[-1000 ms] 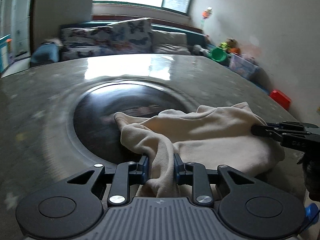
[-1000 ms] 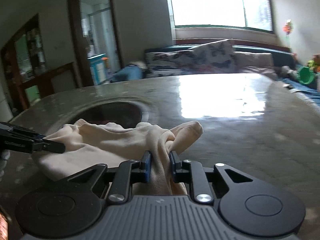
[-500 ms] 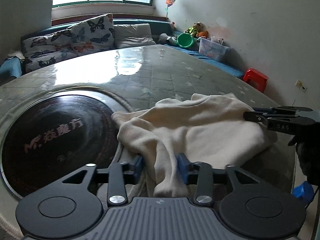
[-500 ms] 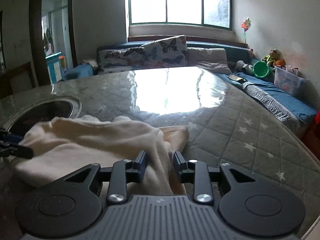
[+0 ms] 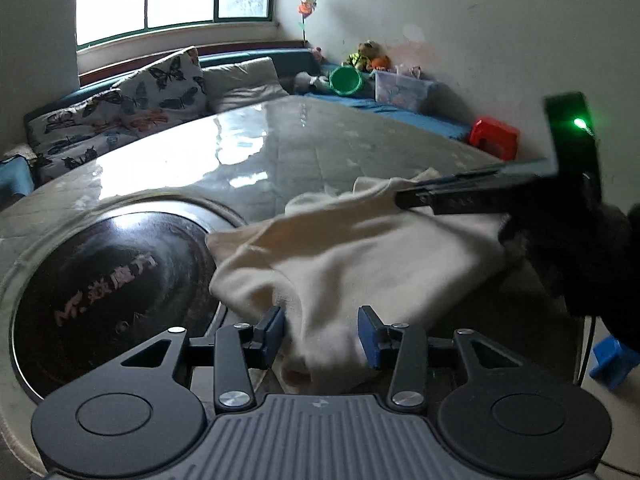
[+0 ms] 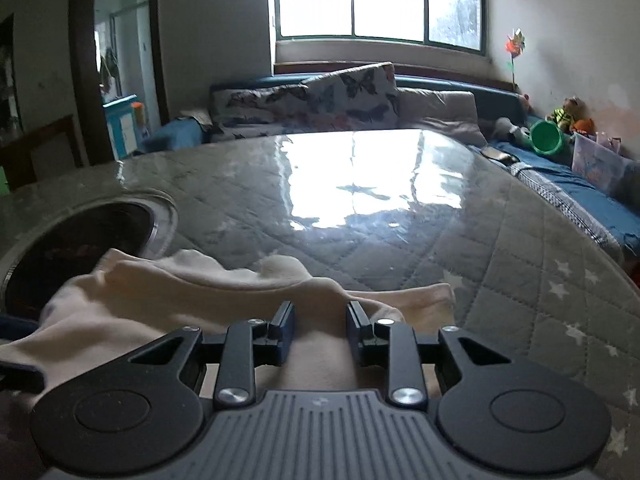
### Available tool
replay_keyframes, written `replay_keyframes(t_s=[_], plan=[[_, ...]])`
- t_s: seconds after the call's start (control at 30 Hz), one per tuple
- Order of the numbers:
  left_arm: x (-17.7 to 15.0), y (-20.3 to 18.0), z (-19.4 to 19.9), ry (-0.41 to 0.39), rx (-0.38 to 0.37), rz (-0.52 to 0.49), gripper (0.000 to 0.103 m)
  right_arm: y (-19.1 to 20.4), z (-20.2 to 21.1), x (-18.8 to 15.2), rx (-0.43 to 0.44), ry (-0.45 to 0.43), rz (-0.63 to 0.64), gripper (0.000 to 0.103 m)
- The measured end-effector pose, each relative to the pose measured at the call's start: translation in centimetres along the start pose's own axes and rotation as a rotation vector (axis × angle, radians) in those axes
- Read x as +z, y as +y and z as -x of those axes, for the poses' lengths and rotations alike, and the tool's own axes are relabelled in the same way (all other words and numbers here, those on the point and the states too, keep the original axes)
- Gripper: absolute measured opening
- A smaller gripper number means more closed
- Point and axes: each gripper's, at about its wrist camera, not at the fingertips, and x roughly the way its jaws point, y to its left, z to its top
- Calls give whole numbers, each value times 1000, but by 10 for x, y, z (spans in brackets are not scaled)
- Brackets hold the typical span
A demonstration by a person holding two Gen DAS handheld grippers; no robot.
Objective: Fold clothes
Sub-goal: 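Lift the folded sweatshirt with both tools and carry it off the table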
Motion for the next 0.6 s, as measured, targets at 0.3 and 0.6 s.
replay_keyframes(t_s=[0.3,0.6], plan=[[-6,20,25,-34,3,52,46,45,29,-2,113,-52,91,28],[-30,62,84,-76,166,133,52,110,15,-14,199,-25,179,30]])
